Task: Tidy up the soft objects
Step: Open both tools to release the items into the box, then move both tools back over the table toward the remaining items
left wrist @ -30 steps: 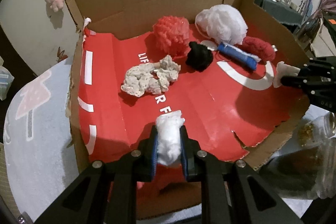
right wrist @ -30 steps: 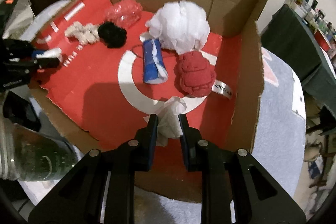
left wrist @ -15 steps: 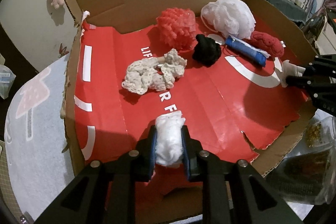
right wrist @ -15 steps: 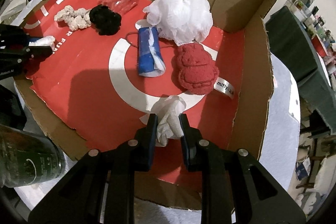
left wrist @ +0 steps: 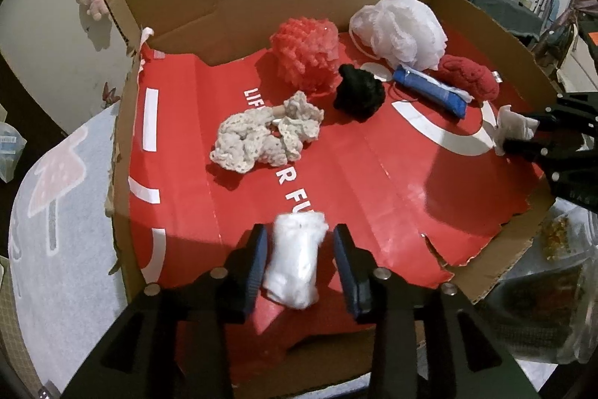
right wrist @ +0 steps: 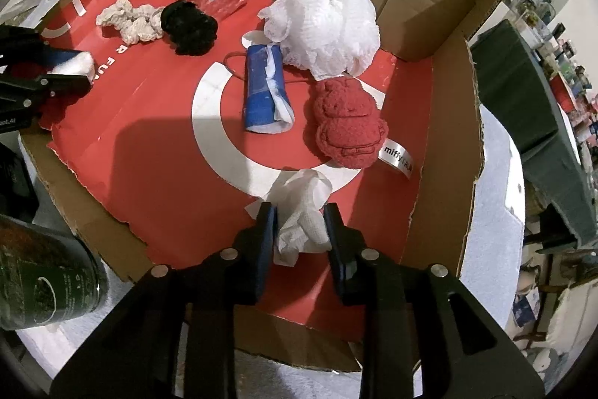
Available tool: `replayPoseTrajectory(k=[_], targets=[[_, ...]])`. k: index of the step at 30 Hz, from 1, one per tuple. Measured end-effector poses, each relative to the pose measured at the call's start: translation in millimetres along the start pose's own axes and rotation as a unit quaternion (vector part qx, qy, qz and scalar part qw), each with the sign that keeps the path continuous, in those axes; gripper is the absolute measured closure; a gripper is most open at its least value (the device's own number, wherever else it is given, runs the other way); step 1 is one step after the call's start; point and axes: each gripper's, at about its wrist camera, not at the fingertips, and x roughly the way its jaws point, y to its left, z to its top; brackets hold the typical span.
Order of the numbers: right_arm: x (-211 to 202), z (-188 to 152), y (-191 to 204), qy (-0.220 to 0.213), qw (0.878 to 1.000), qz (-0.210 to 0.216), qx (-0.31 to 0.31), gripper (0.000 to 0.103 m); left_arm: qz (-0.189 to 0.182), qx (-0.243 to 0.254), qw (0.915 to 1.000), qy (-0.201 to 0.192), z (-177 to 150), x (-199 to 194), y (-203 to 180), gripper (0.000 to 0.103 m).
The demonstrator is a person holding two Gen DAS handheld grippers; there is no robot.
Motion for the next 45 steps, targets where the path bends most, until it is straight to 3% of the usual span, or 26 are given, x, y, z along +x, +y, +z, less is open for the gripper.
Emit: replayPoseTrajectory(k=[8,10,16,21,30,39,45], targets=[[-7,3,13,-0.014,1.0,0.012,-0.005,0.044,-0.009,0.0,0.9997,-0.021,0,-14,-5,0.049],[-11,6,19,-0.022,1.0,-0.002,-0.007,0.036,-0.007,0.0,0.9994,-0.033,0,-21,-7,0.036],[-36,4,14,-0.047,0.999,-0.005,0.013,0.035,-0.004,-0.015,0.9965,-0.082,-4,-54,-10,0.028],[-73,-6,3,-0.093,0.995,-0.005,0.038,0.029,-0.001,-0.025,0.9916,-0.126,-12,-84,-14,0.017],[-140,-38,5,-0.189,0.978,-0.008,0.087,0.029,0.004,-0.052,0.9752,-0.215,-42,-143,-28,0.003],[-188,-90,25,-0.263,0.957,0.006,0.126,0.028,0.006,-0.086,0.9521,-0.294,-93,-187,-54,0.0],[-198,-124,44,-0.287,0.947,-0.007,0.146,0.023,0.016,-0.097,0.9469,-0.306,-128,-189,-70,0.0]])
